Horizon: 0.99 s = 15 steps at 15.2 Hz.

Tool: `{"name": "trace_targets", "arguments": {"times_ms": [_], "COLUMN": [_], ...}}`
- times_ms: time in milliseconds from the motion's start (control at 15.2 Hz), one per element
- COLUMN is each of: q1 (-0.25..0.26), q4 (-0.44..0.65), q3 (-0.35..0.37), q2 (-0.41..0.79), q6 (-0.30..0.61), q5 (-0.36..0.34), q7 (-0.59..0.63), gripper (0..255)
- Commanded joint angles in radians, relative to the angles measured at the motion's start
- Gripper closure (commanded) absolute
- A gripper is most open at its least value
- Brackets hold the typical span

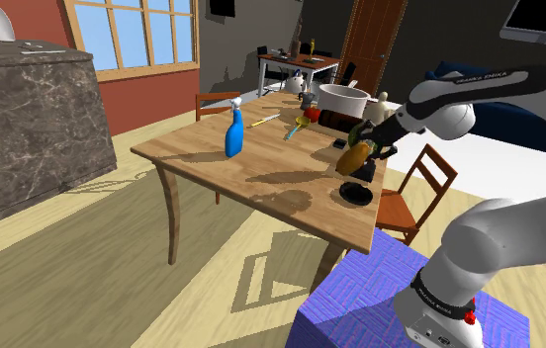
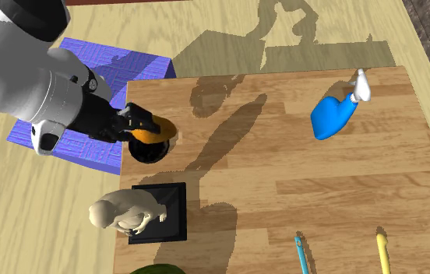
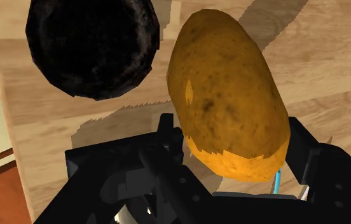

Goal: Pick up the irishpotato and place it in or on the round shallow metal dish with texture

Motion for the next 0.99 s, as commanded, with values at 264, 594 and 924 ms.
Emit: {"name": "trace_targets", "arguments": {"times_ms": [264,594,924], "q1": [-0.077,-0.053,-0.015], "q4": [-0.053,-0.096,-0.131], "q3": [-0.044,-0.077,-0.121], "q2": [-0.087,-0.050,-0.003], "q6": [-0.059,0.021,0.107], "q5": [-0.049,-0.032,-0.007], "q7": [-0.053,-0.094,-0.142], "gripper": [255,255,255]}}
